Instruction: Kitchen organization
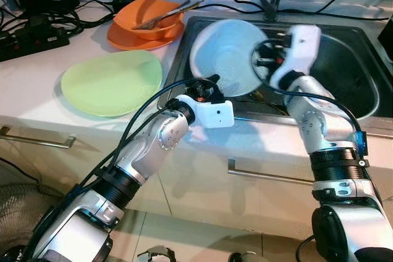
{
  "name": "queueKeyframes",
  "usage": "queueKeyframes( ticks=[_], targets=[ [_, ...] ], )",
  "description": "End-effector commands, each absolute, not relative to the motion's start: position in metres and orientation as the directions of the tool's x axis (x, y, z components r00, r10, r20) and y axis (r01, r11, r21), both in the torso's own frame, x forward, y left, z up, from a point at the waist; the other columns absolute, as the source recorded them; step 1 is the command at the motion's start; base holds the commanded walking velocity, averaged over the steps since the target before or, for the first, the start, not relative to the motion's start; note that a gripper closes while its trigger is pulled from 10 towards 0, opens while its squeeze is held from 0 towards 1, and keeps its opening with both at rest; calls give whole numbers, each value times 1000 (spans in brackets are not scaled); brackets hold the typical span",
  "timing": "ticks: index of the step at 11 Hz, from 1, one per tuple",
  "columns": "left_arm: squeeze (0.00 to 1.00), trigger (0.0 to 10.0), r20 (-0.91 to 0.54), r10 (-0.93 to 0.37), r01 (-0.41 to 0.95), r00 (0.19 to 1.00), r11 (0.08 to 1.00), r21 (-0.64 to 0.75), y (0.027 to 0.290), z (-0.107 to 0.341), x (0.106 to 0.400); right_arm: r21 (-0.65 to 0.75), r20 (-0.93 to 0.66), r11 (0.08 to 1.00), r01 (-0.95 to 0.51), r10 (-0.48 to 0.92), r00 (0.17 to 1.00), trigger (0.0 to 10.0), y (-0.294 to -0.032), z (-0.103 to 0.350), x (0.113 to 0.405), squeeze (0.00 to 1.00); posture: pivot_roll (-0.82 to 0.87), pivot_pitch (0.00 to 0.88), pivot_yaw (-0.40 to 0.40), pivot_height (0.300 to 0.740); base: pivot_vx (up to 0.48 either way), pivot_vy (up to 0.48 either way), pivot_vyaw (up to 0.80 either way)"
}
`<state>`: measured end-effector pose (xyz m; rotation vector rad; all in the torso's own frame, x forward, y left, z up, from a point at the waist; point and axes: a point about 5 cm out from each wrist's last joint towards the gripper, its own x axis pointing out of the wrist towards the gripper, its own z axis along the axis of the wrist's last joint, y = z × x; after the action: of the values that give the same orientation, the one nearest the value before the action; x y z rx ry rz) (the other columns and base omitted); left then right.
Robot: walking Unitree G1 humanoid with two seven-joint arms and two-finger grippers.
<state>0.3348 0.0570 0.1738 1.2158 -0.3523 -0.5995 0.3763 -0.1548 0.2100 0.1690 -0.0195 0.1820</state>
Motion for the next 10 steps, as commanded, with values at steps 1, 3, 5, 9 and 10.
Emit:
queueKeyframes(
  ticks=[1,3,5,9,10],
  targets=[
    [0,10000,-34,-592,215,805,238,947,60,179,336,195,63,974,-118,108,992,0,-164,219,380,0,43,66,29,740,0,0,0],
    [0,10000,-30,-596,220,802,248,944,58,178,336,232,60,973,15,-30,998,0,-184,216,383,0,45,66,28,740,0,0,0],
    [0,10000,-19,-597,232,802,282,931,57,178,334,210,31,970,126,-136,990,2314,-200,205,383,0,46,67,27,740,0,0,0],
    [0,10000,130,-515,240,847,589,771,61,194,337,76,-34,980,186,-184,982,10000,-210,171,380,0,49,68,27,740,0,0,0],
    [0,10000,178,-473,249,863,705,665,64,198,339,43,-42,982,186,-185,982,10000,-210,161,378,0,48,70,27,740,0,0,0]
  ],
)
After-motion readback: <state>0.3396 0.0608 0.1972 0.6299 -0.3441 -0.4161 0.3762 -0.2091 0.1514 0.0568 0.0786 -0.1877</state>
